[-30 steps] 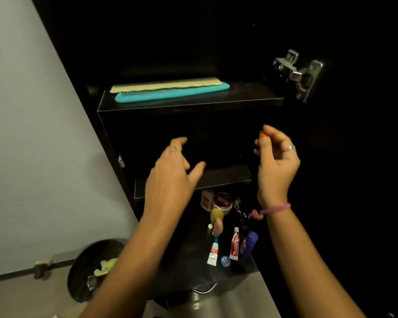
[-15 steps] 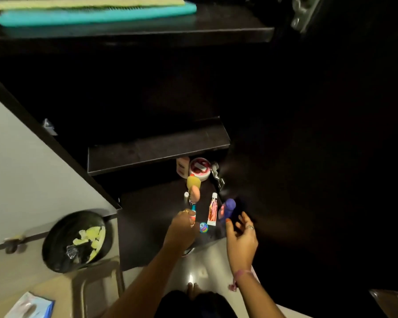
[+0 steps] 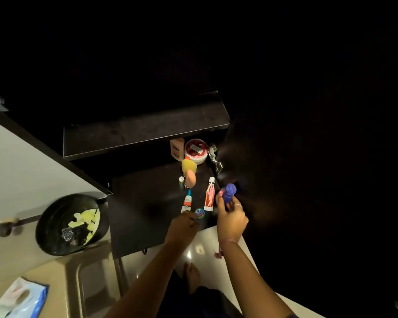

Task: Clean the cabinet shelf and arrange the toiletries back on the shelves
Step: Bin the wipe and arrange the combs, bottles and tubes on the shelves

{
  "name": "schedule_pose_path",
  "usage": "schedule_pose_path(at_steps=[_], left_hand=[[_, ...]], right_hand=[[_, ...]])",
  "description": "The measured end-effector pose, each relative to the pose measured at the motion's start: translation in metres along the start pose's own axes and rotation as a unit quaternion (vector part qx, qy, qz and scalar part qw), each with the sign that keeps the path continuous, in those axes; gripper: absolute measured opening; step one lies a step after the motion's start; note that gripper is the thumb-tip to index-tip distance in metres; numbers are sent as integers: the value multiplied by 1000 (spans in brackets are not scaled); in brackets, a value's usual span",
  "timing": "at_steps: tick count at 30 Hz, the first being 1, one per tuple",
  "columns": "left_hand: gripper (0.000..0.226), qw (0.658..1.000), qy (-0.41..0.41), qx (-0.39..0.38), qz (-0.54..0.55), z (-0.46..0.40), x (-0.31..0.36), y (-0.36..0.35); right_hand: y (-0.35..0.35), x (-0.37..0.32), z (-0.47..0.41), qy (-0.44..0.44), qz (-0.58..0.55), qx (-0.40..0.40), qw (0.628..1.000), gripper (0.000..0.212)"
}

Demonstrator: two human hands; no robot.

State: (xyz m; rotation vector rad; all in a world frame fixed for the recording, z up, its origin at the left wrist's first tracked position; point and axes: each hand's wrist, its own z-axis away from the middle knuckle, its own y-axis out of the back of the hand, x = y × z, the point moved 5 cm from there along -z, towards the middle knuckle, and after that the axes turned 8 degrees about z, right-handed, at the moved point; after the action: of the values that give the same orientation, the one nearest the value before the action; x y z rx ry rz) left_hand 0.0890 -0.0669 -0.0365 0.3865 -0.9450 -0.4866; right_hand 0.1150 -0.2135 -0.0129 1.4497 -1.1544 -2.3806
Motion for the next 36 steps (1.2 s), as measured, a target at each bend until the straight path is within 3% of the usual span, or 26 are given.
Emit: schedule_pose_path(at_steps=[6,10,17,27,36], left_hand=[[23,999,-9,40,21,13,3,25],[20,996,12,59,63,26,6,47],[19,991,-6,73,112,57,11,87],[21,983,-3,138,121,94,-38,141],[20,981,11,124,152,107,-75,155]], right_hand=[[39,-44,14,149,13,3,989,39],[83,-113,40,282,-59,9,958,36],[113,-209,69,364,-149,-97,914,34],[-17,-295,112,469,-64,-294,830,39],[-77,-329,134,455,-18,-323,830,47]])
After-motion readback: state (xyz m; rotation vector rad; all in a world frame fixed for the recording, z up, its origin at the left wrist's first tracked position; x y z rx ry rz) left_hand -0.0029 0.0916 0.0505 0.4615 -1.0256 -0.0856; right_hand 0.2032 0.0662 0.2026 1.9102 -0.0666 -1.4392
